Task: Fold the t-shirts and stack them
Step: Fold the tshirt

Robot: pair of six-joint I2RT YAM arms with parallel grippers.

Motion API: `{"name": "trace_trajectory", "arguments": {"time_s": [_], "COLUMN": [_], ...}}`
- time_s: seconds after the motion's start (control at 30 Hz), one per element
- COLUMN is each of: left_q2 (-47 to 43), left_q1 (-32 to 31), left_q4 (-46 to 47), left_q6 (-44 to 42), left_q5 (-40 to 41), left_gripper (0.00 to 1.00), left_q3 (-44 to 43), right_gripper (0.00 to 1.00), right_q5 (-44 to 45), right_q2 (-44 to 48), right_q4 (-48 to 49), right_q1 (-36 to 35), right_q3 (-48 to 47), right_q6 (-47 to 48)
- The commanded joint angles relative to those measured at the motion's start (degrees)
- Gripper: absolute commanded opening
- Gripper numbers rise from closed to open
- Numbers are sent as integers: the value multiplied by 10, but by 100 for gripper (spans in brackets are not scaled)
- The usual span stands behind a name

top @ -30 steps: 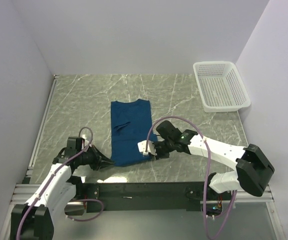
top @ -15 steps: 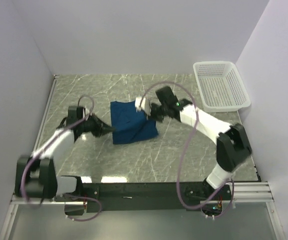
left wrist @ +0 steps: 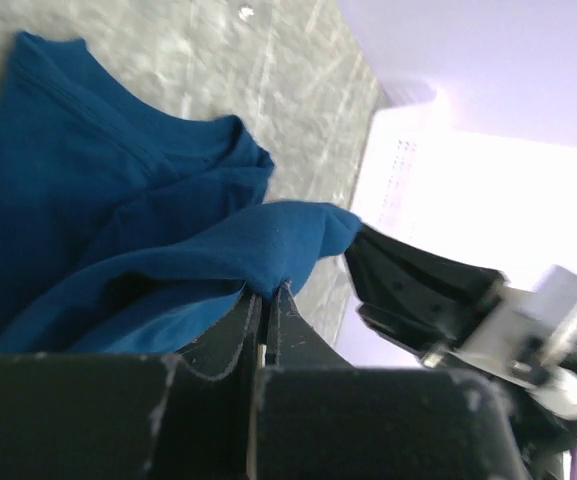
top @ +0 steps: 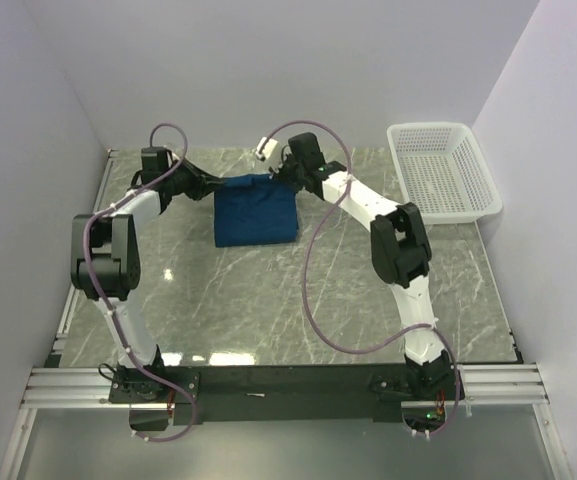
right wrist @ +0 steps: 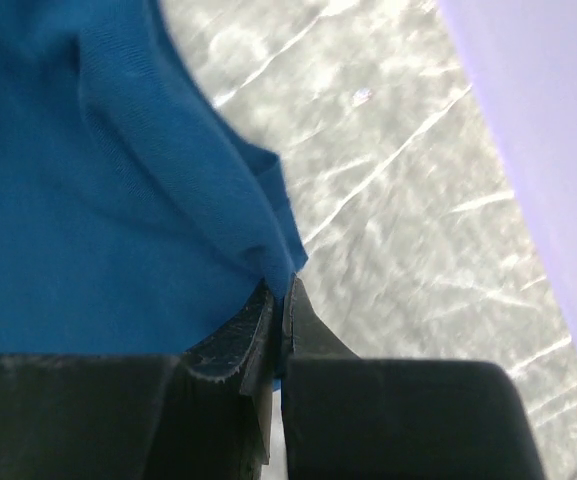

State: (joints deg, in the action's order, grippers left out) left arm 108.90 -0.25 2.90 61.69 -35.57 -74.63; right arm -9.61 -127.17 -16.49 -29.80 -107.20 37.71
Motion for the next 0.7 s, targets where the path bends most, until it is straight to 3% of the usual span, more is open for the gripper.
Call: {"name": "trace_trajectory", "arguments": {"time_s": [0.0, 0.33, 0.67], "left_q2": [49, 150, 134], "left_q1": [1, 15, 23], "left_q4": [44, 29, 41], "left_q6": [14, 7, 23], "left_q5": [8, -29, -10], "left_gripper": [0, 0, 0], "left_q3": [-31, -111, -95], "right_gripper": [0, 0, 0], "right_q5": [22, 53, 56], "right_q2": [-42, -76, -100], "right_q4": [27, 43, 46], "right_q1": [1, 2, 1], "right_q3": [-93, -105, -132], "right_q6": [-29, -23, -26]}}
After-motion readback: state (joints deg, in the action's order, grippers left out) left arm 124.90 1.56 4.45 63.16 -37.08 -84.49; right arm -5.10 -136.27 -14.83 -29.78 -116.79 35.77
